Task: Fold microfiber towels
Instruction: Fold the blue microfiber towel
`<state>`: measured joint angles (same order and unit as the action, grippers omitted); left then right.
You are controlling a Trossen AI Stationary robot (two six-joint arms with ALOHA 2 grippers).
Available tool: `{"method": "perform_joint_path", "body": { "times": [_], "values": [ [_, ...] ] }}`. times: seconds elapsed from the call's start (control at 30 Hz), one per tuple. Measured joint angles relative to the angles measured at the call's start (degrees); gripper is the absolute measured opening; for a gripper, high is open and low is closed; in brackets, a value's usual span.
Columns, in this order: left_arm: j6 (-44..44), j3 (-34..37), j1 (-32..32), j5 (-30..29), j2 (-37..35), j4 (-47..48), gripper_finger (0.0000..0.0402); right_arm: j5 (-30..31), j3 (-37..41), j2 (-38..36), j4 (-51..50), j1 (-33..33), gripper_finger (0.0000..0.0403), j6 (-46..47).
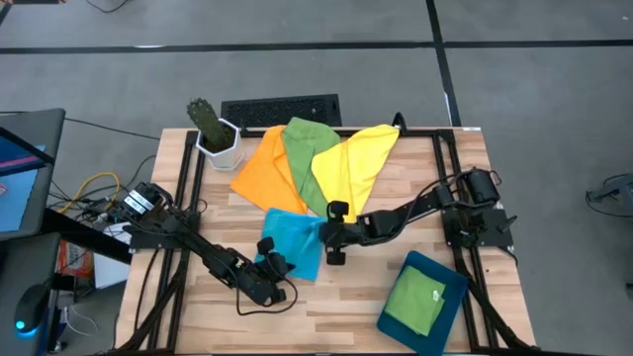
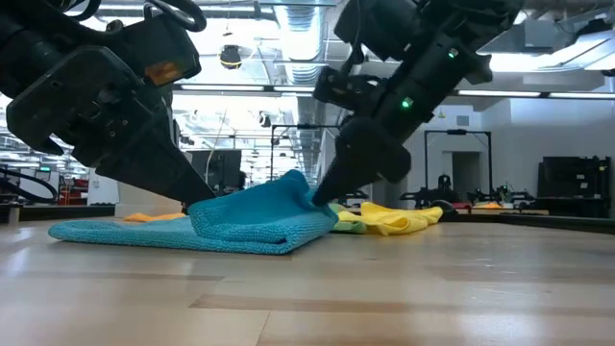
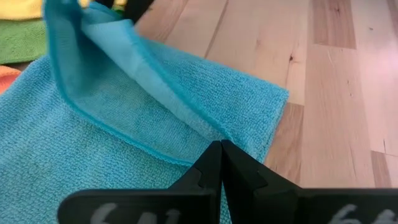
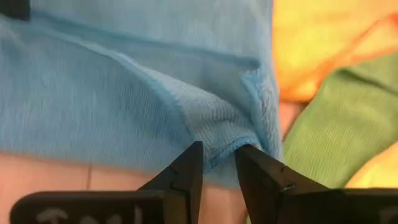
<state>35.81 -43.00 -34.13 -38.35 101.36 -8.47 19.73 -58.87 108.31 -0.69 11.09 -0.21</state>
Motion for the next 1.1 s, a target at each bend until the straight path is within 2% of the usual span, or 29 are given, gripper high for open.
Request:
{"method": "perform_joint_path", "body": {
  "times": [0.23, 0.37, 0.5, 0.7, 0.8, 0.93, 1.1],
  "values": [
    [0.5, 0.0, 0.0, 0.2, 0.0, 0.0, 0.0000, -0.1, -0.4, 0.2, 1.8, -3.4, 0.0118, -1.7],
    [0.5, -0.1, -0.1, 2.3, -0.3, 0.7, 0.0000, -0.6, -0.4, 0.4, 2.2, -4.6, 0.0118, -1.3],
    [0.7, -2.6, -0.8, 4.8, -2.6, 6.8, 0.0000, -2.6, -0.4, 0.8, 4.5, -4.9, 0.0118, -1.5],
    [2.9, -5.9, -2.0, 2.5, -6.2, 15.9, 0.0000, -3.2, 0.4, 0.8, 7.7, -5.3, 0.0118, -1.9],
    [2.5, -6.1, -2.0, 0.9, -6.2, 13.7, 0.0000, -3.2, 0.5, 0.8, 7.5, -5.2, 0.0118, -1.9],
    [-3.4, -6.1, -0.9, -1.9, -4.0, 5.2, 0.0000, -2.9, 0.6, 0.4, 6.7, -5.1, 0.0118, -1.9],
    [-11.1, -6.1, 1.8, 3.4, 1.2, -4.5, 0.0000, -1.5, 0.6, -2.8, 5.8, -4.0, 0.0118, -1.8]
  ]
}}
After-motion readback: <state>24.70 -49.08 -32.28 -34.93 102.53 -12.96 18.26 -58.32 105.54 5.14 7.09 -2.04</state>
